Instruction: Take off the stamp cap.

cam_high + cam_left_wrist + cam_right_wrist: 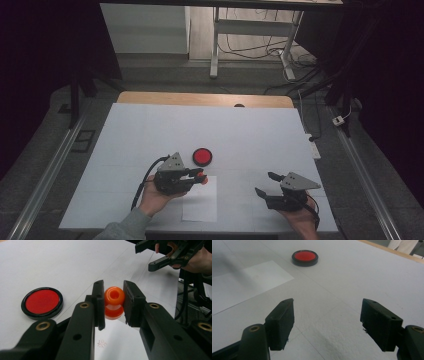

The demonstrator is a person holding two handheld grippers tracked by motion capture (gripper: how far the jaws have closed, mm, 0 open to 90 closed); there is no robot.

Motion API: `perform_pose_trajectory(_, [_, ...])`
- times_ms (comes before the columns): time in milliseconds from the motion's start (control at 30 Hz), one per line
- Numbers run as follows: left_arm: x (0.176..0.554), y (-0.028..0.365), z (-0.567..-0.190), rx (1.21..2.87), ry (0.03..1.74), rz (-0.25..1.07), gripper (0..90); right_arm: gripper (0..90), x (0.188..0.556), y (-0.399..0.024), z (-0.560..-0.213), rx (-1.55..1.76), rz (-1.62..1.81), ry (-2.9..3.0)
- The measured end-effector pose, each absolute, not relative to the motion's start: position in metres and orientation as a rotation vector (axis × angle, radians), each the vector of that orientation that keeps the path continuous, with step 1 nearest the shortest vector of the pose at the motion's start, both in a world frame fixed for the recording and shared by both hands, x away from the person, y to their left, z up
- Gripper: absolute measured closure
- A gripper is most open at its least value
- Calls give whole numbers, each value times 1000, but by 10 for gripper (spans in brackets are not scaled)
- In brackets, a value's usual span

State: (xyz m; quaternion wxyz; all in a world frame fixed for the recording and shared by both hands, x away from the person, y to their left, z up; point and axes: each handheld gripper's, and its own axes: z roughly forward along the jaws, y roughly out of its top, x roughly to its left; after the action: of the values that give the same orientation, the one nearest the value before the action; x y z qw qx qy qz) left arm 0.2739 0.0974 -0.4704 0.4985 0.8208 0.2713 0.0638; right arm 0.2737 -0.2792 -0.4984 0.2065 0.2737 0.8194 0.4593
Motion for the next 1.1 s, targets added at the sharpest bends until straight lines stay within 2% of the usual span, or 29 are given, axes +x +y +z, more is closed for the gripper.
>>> perform_pose_trajectory(1100, [274,94,-473,1994,655,142,726,280,269,-237,-497,681,1330,2352])
